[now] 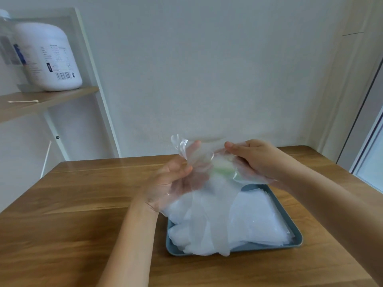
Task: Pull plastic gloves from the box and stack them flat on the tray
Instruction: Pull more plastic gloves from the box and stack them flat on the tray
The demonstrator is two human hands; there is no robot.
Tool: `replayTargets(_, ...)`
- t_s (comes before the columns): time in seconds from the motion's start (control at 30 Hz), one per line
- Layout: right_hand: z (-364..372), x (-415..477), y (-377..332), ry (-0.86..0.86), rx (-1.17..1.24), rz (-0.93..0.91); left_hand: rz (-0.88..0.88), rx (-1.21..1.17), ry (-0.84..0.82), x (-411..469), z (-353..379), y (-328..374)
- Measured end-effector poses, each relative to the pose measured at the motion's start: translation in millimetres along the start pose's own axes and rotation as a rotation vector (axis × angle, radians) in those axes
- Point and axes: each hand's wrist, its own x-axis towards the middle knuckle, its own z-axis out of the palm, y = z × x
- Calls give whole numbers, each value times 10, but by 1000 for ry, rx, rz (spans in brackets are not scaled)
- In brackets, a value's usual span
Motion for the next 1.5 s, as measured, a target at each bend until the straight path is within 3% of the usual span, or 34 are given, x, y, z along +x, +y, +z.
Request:
replayTargets(0.23,119,-73,254,13,280,98,-102,183,223,-51,-71,140)
replayTargets(0.33,151,-115,395,30,286,133,-141,258,325,-33,-98,96)
replayTargets(0.63,-6,-120,987,143,-418,146,-420,964,455,100,-158,-181)
replayTargets(0.7,-35,-117,1072,161,-508,160,-446,1160,556,115,-168,-213)
replayTargets(0.77,-64,-107,1147,187,-585,174,-343,1338,733,123,-147,-235)
replayTargets(0.83,-95,-96,1203,205,-620,182,-89,1426,858,137,-56,-263)
replayTargets(0.9,-117,-92,1222,197,-603,191,179,1413,790,186,120,-308)
replayTargets(0.97,-131,-96,1216,185,-599,198,261,1420,556,238,318,-415)
replayTargets(1.07,-149,-93,1203,176,-597,199,107,1525,200,264,475,-635)
replayTargets(1.13,-162,-92,1203,170,-621,211,-64,1585,59,248,465,-732)
replayTargets(1.23,-182,-133,1200,278,-781,175,-354,1596,-67,220,405,-779)
replayTargets(1.33,-111,-231,1144,376,-890,-123,-491,1641,-115,225,367,-826)
replayTargets(1.4,-7,-270,1090,196,-899,-255,-526,1667,-131,236,366,-863)
replayTargets(1.5,75,-256,1182,-217,-1038,-201,-565,1672,-128,242,394,-893)
